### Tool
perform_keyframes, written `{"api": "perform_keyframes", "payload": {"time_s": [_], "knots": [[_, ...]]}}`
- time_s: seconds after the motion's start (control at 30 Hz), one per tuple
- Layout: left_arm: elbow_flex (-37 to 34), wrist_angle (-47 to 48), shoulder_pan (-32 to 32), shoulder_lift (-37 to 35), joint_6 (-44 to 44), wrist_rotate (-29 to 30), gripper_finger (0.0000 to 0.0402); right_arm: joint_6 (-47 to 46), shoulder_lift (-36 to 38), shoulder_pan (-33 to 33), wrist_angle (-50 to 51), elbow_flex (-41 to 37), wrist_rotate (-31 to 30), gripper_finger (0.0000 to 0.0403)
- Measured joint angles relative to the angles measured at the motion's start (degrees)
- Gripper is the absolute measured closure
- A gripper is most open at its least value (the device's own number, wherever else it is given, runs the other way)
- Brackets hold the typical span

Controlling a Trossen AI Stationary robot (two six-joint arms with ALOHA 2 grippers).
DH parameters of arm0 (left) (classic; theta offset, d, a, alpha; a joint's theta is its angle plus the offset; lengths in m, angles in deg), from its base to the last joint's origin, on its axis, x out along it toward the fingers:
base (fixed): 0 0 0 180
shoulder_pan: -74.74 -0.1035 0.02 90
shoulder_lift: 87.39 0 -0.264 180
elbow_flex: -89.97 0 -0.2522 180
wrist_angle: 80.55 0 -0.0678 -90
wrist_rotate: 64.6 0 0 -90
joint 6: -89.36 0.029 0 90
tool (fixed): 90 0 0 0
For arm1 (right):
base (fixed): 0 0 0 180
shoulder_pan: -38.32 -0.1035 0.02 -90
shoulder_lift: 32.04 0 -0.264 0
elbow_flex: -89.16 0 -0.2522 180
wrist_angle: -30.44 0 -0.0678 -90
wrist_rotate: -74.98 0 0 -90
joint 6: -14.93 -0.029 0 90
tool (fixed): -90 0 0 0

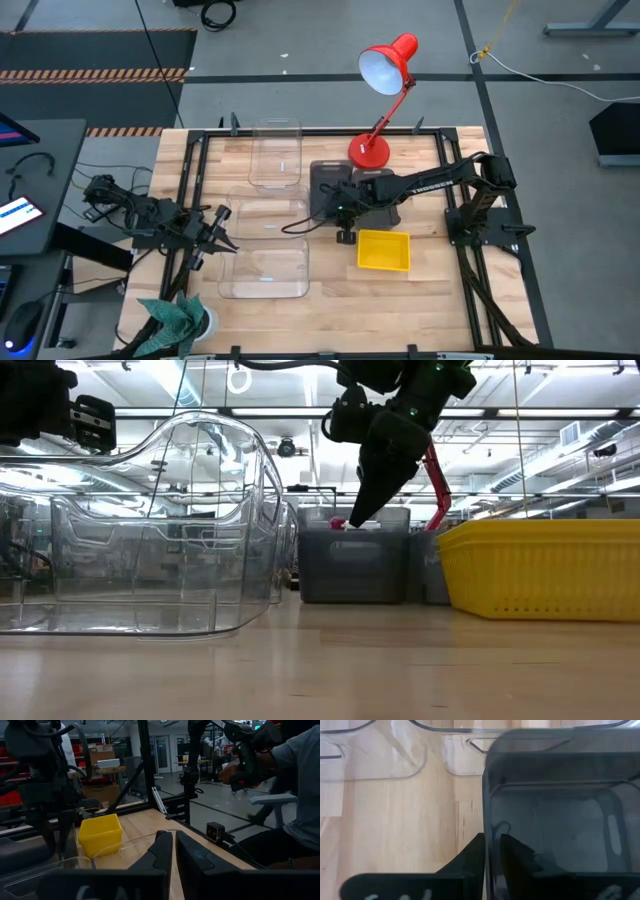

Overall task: Stack baskets by color
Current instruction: Stack the bottom black bin on the top left black bin, then stack the right black bin on the stacked black bins

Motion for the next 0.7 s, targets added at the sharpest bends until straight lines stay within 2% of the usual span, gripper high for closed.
{"api": "perform_keyframes", "payload": {"time_s": [0.3,0.7], "knots": [[0.0,0.0,0.0,0.0,0.0,0.0,0.0372,-1.5,0.7,0.0,0.2,0.0,0.0,0.0294],[0.0,0.0,0.0,0.0,0.0,0.0,0.0377,-3.7,3.3,0.2,2.3,0.6,0.1,0.0290]]}}
